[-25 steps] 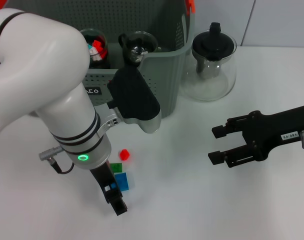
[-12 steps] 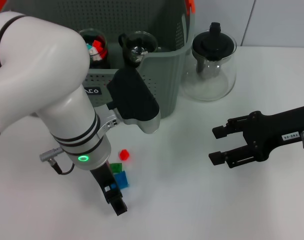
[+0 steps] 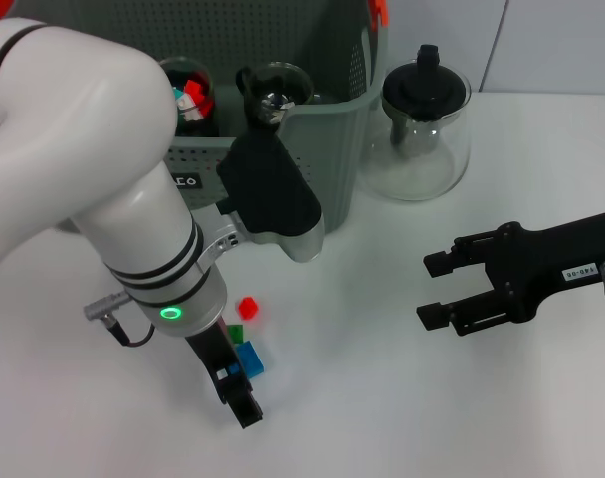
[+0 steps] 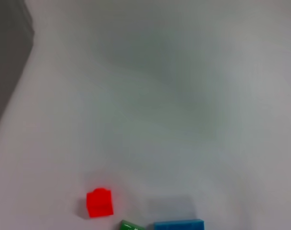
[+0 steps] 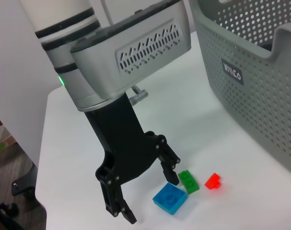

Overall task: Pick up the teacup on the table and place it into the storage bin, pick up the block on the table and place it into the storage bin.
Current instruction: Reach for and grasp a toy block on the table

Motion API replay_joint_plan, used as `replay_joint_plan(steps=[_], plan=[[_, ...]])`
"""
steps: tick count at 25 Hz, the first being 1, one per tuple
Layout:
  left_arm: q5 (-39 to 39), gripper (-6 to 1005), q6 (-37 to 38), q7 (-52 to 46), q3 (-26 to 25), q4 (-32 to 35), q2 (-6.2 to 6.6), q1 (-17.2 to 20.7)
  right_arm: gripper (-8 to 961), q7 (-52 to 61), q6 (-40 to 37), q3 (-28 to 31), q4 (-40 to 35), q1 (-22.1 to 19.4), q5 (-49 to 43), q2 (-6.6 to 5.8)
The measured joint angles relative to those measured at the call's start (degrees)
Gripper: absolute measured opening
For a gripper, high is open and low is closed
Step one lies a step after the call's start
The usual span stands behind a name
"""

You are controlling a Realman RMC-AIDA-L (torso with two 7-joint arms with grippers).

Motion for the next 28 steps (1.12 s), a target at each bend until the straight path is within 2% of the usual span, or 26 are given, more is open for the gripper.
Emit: replay_joint_plan(steps=[28], plan=[[0.0, 932, -1.7, -0.2, -0.4, -1.2, -0.01, 0.3, 822, -0.2, -0.1, 0.1, 0.0, -0.5, 0.0, 0.01]])
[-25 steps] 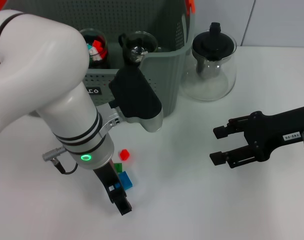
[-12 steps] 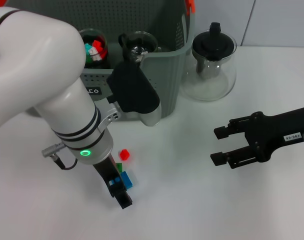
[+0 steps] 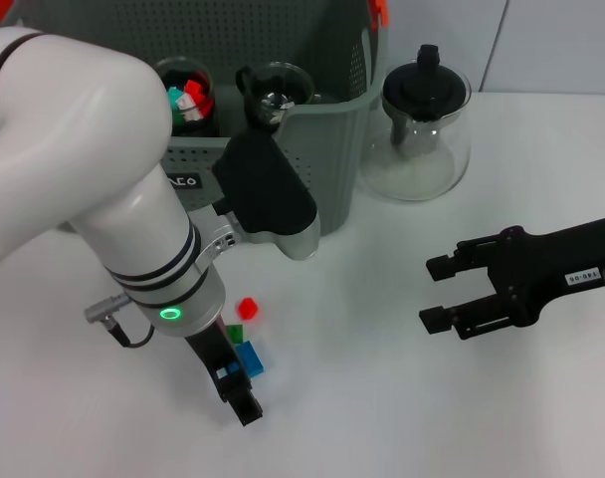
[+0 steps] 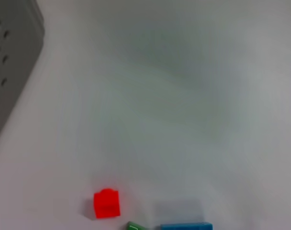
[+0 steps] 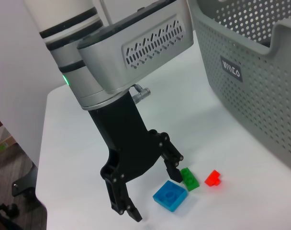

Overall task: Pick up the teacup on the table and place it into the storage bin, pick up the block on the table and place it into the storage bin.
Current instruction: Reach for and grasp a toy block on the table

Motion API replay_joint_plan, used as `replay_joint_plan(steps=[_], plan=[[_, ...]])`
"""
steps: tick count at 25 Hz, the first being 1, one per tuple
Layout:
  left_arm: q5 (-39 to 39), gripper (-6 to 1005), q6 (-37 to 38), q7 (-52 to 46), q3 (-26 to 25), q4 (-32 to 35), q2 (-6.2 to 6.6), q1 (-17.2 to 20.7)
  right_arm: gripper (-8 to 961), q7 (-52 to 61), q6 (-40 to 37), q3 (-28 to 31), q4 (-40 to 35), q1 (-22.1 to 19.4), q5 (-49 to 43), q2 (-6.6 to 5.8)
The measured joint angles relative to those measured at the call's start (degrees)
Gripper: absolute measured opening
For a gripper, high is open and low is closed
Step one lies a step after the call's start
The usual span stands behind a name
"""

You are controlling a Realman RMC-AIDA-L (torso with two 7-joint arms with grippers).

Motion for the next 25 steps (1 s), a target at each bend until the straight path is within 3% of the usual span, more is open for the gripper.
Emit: replay_joint_plan(steps=[25], plan=[[-1.0, 899, -0.8, -1.1, 1.4, 0.4, 0.01, -0.3, 822, -0.1, -0.1, 0.0, 0.0, -0.1, 0.0, 0.15]])
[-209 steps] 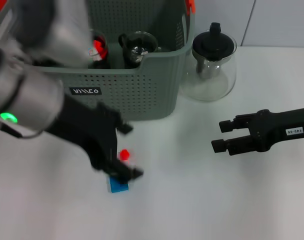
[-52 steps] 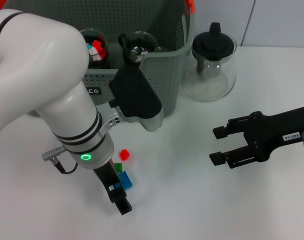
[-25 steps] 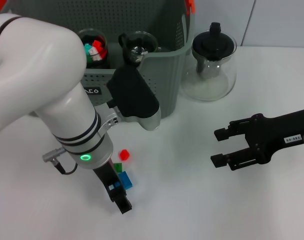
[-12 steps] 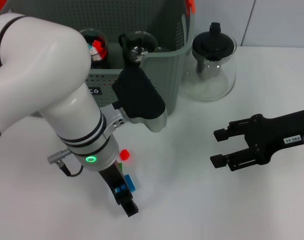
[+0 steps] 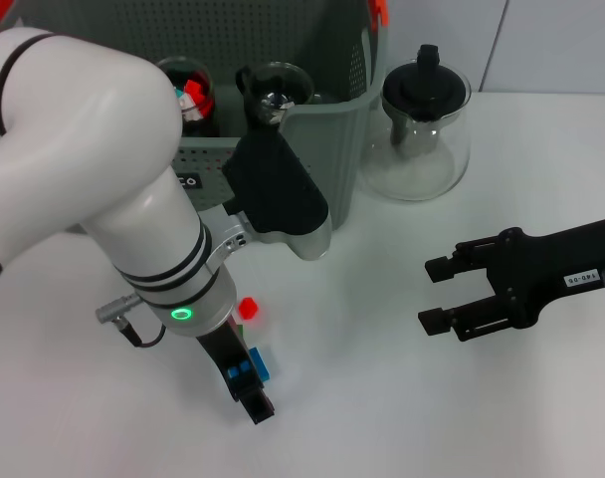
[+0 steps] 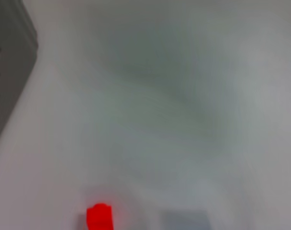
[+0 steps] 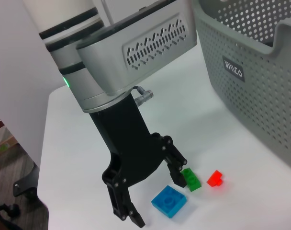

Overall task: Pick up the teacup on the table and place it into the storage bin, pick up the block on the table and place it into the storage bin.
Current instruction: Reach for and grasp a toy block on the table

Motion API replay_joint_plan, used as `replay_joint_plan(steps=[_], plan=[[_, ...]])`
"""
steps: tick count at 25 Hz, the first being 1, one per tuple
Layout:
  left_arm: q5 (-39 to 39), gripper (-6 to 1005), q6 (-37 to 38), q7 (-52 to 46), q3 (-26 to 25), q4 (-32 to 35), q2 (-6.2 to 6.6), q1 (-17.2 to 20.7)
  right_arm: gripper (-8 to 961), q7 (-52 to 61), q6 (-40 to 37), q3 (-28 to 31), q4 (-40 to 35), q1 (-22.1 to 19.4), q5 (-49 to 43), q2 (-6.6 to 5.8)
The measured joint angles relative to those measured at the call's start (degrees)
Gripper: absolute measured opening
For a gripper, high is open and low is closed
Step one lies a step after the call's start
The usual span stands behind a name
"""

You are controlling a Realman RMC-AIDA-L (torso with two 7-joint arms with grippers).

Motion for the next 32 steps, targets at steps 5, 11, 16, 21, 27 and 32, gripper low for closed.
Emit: replay_joint_plan(steps=[5, 11, 16, 21, 27, 32], plan=[[0.0, 876, -0.6, 0.0, 1.0, -0.3, 0.00, 0.1, 822, -0.1, 0.0, 0.0, 0.0, 0.0, 0.0, 0.00], [0.0, 674, -1.0, 0.0, 1.1, -0.5, 0.00, 0.3, 822, -0.3, 0.0, 0.0, 0.0, -0.1, 0.0, 0.00], [0.4, 673, -2.0, 0.0, 1.3, -0.5, 0.00, 0.4, 821, -0.4, 0.0, 0.0, 0.0, -0.1, 0.0, 0.00], [1.0, 671, -2.4, 0.0, 2.0, -0.8, -0.07, 0.5, 821, -0.3, 0.0, 0.0, 0.0, -0.1, 0.0, 0.00], [1.2, 572, -2.9, 0.0, 3.2, -1.1, -0.09, 0.5, 822, -0.3, 0.0, 0.0, 0.0, -0.1, 0.0, 0.00], [1.3, 492, -2.9, 0.0, 3.3, -1.1, -0.09, 0.4, 822, -0.3, 0.1, 0.1, 0.0, -0.1, 0.0, 0.00]])
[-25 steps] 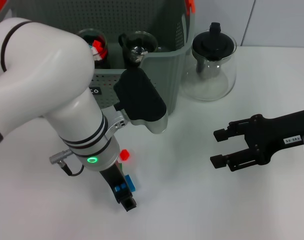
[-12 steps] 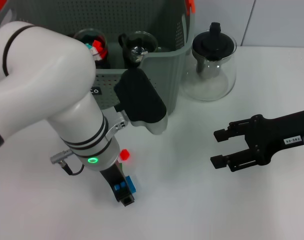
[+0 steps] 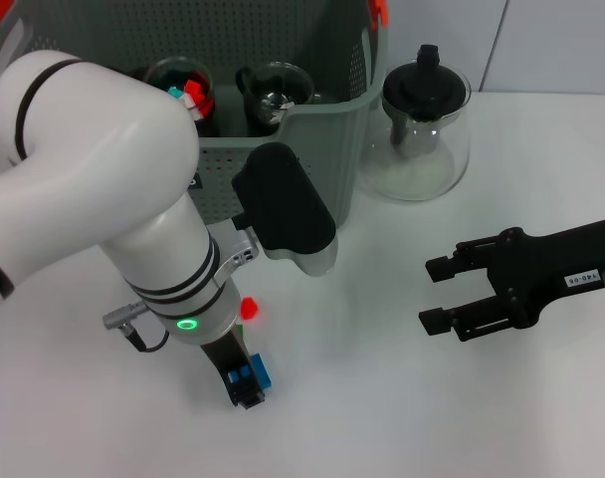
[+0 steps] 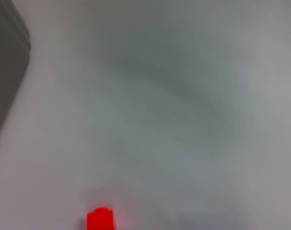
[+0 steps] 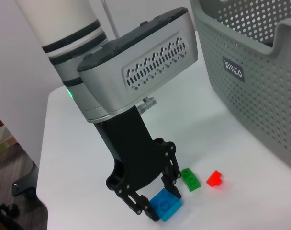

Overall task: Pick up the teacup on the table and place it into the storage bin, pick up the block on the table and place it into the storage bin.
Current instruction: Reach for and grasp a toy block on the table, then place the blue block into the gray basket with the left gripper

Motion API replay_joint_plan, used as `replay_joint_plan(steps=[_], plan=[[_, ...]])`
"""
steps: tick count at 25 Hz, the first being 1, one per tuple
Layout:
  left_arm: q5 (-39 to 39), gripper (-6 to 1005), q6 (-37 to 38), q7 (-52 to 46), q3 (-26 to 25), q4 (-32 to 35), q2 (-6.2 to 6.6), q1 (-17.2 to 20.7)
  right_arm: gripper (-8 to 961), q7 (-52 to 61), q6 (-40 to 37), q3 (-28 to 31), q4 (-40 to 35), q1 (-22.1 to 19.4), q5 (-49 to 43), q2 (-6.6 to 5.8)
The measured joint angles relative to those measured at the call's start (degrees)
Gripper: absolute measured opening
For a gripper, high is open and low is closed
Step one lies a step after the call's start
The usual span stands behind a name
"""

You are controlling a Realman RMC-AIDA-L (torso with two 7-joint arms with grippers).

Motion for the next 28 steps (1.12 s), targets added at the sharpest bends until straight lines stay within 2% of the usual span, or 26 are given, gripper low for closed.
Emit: replay_joint_plan(steps=[4, 7, 11, 14, 17, 20, 24, 27, 28], plan=[[0.3, 410, -0.2, -0.2, 0.0, 0.1, 0.00, -0.1, 822, 0.0, 0.0, 0.0, 0.0, 0.0, 0.0, 0.00], [0.3, 410, 0.3, -0.4, 0.0, 0.9, 0.00, 0.0, 821, 0.0, 0.0, 0.0, 0.0, 0.0, 0.0, -0.03], [-2.0, 409, 5.0, -1.0, -2.8, 6.5, -0.01, 2.2, 821, 0.0, 0.0, 0.0, 0.0, 0.0, 0.0, -0.17], [-9.7, 409, 10.1, -1.0, -10.6, 12.0, 0.01, 4.9, 821, 0.2, 0.0, 0.0, 0.0, 0.0, 0.0, -0.25], [-24.7, 409, 13.3, 0.2, -23.4, 14.3, 0.16, 7.2, 821, 0.5, 0.0, 0.0, -0.1, 0.0, 0.0, -0.26], [-38.6, 409, 14.5, 5.0, -37.4, 13.3, 0.75, 7.5, 821, 0.6, -0.1, 0.0, 0.0, 0.1, 0.0, -0.21], [-43.1, 409, 13.4, 9.4, -45.9, 13.4, 1.76, 4.7, 822, 1.3, -0.1, 0.0, 0.0, 0.0, 0.1, 0.06], [-40.4, 408, 9.4, 8.8, -48.1, 14.3, 3.80, 1.6, 822, 2.1, 0.1, 0.4, 0.1, 0.1, 0.1, 0.12], [-38.1, 408, 6.8, 7.7, -48.4, 14.1, 4.92, 0.3, 822, 2.3, 0.2, 0.5, 0.0, 0.2, 0.2, 0.14]])
